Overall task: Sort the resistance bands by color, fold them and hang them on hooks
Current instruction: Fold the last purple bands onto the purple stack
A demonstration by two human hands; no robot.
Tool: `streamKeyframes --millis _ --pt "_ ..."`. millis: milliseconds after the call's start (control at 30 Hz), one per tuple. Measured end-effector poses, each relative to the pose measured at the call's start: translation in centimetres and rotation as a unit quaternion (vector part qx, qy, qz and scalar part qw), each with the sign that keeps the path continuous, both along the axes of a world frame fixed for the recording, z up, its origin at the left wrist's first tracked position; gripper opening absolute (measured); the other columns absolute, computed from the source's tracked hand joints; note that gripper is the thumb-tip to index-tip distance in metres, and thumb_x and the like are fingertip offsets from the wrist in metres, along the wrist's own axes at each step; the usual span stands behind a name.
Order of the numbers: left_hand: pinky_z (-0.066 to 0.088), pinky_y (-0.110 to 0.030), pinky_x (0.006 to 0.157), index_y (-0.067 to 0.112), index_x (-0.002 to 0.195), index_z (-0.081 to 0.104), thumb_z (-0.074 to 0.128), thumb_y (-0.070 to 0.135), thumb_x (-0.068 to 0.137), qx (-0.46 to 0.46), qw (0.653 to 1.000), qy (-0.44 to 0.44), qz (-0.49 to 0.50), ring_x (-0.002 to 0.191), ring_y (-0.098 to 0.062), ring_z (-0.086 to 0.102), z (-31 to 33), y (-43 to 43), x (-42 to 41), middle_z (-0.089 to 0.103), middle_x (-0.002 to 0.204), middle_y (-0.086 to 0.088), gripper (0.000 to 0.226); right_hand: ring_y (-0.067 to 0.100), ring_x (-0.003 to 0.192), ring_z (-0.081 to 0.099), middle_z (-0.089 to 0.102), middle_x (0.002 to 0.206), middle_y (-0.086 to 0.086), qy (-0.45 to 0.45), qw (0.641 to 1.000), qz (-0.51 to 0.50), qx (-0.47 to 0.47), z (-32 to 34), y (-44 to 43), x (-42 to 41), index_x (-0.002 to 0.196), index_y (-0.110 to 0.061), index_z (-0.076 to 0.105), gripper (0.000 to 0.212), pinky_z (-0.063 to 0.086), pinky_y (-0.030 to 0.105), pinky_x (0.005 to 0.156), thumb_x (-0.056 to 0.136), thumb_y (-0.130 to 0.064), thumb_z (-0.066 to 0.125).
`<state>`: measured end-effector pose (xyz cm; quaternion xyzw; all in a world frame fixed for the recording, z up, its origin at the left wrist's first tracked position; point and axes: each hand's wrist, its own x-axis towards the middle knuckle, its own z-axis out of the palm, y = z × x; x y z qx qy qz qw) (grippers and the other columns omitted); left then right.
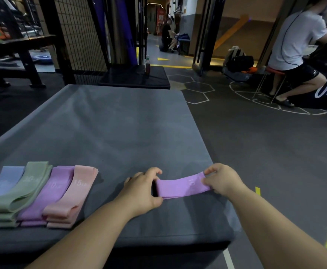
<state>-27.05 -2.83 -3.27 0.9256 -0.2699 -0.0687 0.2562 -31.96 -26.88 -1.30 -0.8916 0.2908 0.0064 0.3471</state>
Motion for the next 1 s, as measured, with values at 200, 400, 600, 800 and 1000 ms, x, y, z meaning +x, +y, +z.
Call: streamKeyframes --millis 200,400,600,800,1000 --pt "0.031 -0.029 0.101 0.039 0.128 0.04 0.071 0.036 0.076 0.018 1.0 0.015 0.005 0.118 -0.005 0.048 1.4 2.4 0.3 0.05 0.114 0.024 0.061 0.017 0.058 0.058 0.066 0.072 0.006 -0.004 0.994 0.026 0.103 -0.1 1.0 0.2 0.09 -0.014 0.063 0.018 0.048 0.025 0.054 0.078 -0.009 0.075" --pt "0.035 -0.032 0.1 0.045 0.121 0.048 0.07 0.041 0.074 0.11 0.994 0.018 -0.011 0.117 -0.006 0.046 2.2 4.6 0.1 0.054 0.119 0.025 0.052 0.013 0.077 0.064 0.069 0.079 -0.006 0.006 0.991 0.13 -0.043 -0.4 3.5 0.0 0.096 -0.026 0.056 0.019 0.047 0.024 0.071 0.081 -0.021 0.068" --pt "0.03 -0.031 0.102 0.042 0.124 0.048 0.068 0.055 0.078 0.158 0.986 0.013 -0.042 0.126 -0.009 0.036 2.0 4.7 -0.7 0.042 0.132 0.022 0.053 0.025 0.102 0.06 0.066 0.109 0.001 0.007 0.974 0.172 -0.148 -0.7 4.6 -0.6 0.122 -0.027 0.051 0.035 0.047 0.031 0.08 0.088 -0.022 0.055" --pt "0.031 -0.03 0.102 0.031 0.129 0.044 0.05 0.061 0.09 0.111 0.993 -0.035 -0.021 0.131 -0.012 0.034 1.2 3.7 -1.2 0.037 0.139 0.018 0.05 0.022 0.107 0.059 0.055 0.122 0.0 -0.032 0.974 0.158 -0.161 -1.0 4.4 -1.3 0.135 -0.031 0.043 0.046 0.047 0.032 0.084 0.091 -0.034 0.056" --pt "0.006 -0.029 0.118 0.035 0.153 0.016 0.031 0.05 0.102 0.133 0.987 -0.068 -0.051 0.149 -0.009 0.0 0.3 2.1 -2.3 0.003 0.162 0.015 0.055 0.016 0.13 0.041 0.049 0.138 -0.006 -0.103 0.941 0.234 -0.223 -0.8 4.5 -2.1 0.137 -0.028 0.046 0.043 0.034 0.027 0.103 0.096 -0.033 0.054"
